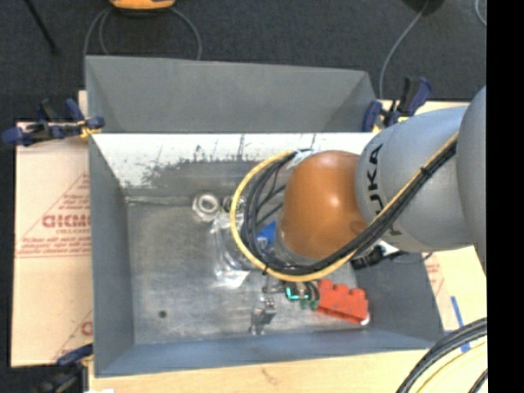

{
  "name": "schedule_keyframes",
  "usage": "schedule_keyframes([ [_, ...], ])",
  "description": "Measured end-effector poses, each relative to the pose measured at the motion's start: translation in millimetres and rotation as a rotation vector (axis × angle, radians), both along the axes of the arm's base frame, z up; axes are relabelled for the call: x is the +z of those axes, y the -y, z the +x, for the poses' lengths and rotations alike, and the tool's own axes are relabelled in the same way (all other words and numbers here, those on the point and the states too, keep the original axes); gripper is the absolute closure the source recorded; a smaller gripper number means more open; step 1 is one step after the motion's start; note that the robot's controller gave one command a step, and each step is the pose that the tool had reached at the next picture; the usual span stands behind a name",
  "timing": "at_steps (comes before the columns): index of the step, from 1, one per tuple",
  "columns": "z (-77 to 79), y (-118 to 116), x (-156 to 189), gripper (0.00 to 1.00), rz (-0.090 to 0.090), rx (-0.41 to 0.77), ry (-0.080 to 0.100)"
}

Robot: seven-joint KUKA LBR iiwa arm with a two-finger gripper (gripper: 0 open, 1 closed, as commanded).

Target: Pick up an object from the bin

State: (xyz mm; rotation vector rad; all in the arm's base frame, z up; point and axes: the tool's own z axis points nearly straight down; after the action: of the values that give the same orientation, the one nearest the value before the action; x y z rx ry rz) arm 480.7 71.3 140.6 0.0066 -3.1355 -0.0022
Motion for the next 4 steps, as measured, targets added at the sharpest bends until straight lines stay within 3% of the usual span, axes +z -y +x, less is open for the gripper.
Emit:
schedule_keyframes([
  [1,7.9,16.2,-23.7,0.00,0.002,-0.267,0.023],
  [2,52.6,2.3,-42.2,0.00,-0.003,0.087,0.005],
  [3,68.0,-29.8,-62.0,0.00,-0.008,0.321,0.020],
  [4,109.6,-80.7,-59.9,0.00,0.003,0.206,0.013],
])
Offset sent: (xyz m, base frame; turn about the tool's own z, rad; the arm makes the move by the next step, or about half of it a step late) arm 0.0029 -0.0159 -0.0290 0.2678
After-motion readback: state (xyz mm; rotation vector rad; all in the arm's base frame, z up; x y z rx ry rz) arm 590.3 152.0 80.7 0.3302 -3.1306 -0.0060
